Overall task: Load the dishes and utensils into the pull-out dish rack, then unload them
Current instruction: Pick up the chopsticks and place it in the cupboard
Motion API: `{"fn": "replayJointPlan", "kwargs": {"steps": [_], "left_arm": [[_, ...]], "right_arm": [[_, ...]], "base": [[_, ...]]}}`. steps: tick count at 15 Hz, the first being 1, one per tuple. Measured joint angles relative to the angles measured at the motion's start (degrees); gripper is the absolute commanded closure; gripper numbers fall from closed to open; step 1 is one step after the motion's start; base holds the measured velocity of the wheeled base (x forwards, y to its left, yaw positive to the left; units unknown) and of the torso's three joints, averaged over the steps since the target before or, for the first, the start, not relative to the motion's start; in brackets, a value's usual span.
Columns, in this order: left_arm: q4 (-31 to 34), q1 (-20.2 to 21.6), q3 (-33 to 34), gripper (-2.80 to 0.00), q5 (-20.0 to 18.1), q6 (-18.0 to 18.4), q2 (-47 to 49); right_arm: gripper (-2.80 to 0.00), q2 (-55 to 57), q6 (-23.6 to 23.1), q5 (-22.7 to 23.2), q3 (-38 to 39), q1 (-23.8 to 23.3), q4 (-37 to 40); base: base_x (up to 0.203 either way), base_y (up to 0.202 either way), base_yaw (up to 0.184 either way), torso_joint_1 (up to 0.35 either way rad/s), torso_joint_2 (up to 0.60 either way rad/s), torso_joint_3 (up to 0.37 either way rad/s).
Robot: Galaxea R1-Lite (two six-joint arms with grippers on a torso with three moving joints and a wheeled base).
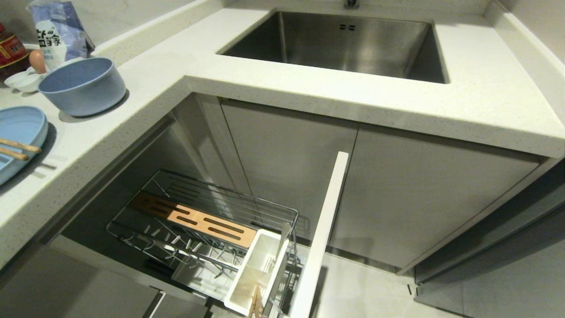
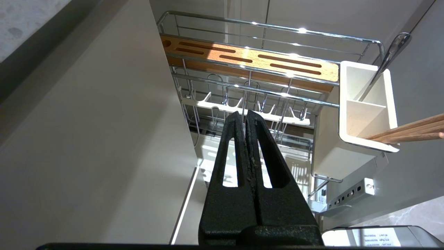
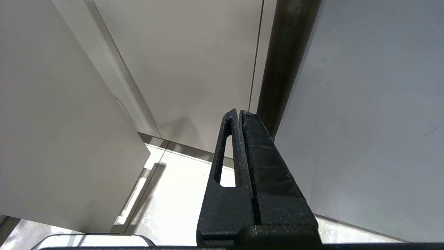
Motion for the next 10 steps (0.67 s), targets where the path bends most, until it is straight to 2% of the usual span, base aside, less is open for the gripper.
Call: {"fn": "replayJointPlan", "kwargs": {"steps": [3,8,10], "left_arm": [[-0.1,0.0,0.0,0.0,0.9,-1.5,0.0],[0.3,0.0,-0.4,0.0,1.1,-0.4,0.0],[3.5,0.0,-6.1,0.0,1.1,-0.4,0.2]], "right_arm": [[0.0,0.0,0.0,0.0,0.0,0.0,0.0],[0.0,0.0,0.0,0.0,0.0,0.0,0.0],[0.0,0.0,0.0,0.0,0.0,0.0,0.0]], "base": [[0.0,0.0,0.0,0.0,0.0,0.0],[0.0,0.0,0.0,0.0,0.0,0.0],[0.0,0.0,0.0,0.0,0.0,0.0]]}}
